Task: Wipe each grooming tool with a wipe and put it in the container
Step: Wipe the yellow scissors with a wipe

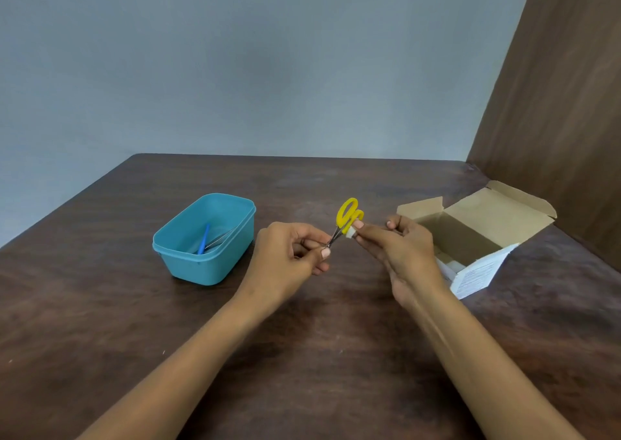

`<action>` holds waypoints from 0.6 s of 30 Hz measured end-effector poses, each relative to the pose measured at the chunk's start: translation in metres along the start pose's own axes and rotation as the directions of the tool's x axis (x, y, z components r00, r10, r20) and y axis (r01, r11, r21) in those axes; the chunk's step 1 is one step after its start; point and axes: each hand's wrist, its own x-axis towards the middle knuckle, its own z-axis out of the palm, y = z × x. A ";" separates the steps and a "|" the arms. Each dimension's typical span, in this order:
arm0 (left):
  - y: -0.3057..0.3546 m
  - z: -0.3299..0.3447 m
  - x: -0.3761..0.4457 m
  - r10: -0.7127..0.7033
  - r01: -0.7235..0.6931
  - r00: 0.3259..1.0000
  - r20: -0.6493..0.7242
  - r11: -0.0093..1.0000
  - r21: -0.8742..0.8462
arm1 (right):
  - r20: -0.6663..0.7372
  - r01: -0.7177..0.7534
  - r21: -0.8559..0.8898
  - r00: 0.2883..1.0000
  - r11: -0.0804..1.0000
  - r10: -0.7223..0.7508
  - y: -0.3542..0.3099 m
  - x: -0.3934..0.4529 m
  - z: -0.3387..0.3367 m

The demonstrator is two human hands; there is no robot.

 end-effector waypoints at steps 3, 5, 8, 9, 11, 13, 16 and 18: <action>0.001 0.001 0.000 0.050 -0.049 0.999 -0.017 0.996 0.068 | -0.023 -0.025 0.143 0.999 0.989 0.028 -0.002 0.001 0.002; 0.002 0.000 0.000 0.079 -0.077 0.996 -0.026 0.993 0.092 | -0.049 -0.011 0.208 0.999 0.978 0.021 -0.001 0.000 0.005; 0.003 -0.003 0.002 0.082 -0.079 0.996 -0.036 0.994 0.080 | -0.078 0.058 0.245 0.996 0.968 -0.040 -0.001 -0.003 0.008; 0.003 -0.004 0.002 0.069 -0.067 0.997 -0.037 0.996 0.053 | -0.089 0.100 0.232 0.993 0.968 -0.081 -0.001 -0.003 0.009; 0.004 -0.008 0.003 0.008 -0.009 1.000 -0.022 0.998 -0.065 | -0.111 0.208 0.180 0.975 0.961 -0.190 -0.002 -0.003 0.010; 0.007 -0.013 0.003 -0.092 0.097 0.995 0.032 0.968 -0.233 | -0.125 0.335 0.098 0.938 0.937 -0.322 -0.003 -0.001 0.009; 0.009 -0.018 0.003 -0.193 0.223 0.974 0.116 0.899 -0.377 | -0.101 0.508 -0.143 0.846 0.849 -0.523 -0.005 -0.001 0.006; 0.010 -0.018 0.003 -0.211 0.256 0.965 0.152 0.880 -0.401 | -0.061 0.560 -0.275 0.801 0.781 -0.596 -0.005 -0.002 0.006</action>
